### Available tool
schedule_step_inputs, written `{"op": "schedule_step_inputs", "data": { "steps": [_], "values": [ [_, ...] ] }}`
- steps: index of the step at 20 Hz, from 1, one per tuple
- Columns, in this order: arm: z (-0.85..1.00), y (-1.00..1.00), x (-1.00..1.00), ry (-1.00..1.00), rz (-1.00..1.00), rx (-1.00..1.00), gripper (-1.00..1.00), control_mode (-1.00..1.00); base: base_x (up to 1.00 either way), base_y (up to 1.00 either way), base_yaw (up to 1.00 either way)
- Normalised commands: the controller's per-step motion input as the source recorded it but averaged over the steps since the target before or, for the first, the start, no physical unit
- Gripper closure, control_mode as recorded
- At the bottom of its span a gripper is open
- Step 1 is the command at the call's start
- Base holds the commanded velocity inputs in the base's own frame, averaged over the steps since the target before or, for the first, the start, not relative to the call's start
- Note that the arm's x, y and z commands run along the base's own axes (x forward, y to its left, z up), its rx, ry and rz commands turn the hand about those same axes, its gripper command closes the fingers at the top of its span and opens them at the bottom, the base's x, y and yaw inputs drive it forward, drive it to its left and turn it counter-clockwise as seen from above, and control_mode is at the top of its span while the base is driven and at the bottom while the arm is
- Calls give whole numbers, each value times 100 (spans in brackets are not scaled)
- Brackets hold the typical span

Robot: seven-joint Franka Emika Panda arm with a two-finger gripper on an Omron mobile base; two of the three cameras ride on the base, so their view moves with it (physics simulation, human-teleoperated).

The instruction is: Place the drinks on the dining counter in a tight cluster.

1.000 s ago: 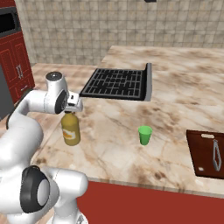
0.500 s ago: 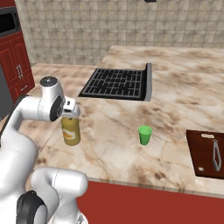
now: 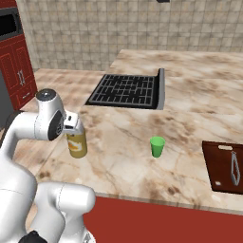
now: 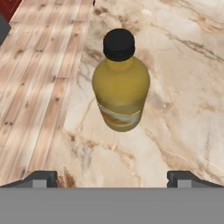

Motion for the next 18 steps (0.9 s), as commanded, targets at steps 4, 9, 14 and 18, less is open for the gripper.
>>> {"op": "schedule_step_inputs", "data": {
  "steps": [4, 9, 14, 18],
  "values": [
    [0, 0, -4, 0, 0, 0, -100, -100, 0, 0, 0],
    [0, 0, 0, 0, 0, 0, -100, -100, 0, 0, 0],
    [0, 0, -13, 0, 0, 0, -100, 100, -20, 1, 3],
    [0, 0, 0, 0, 0, 0, -100, 100, -60, 12, 14]
  ]
}}
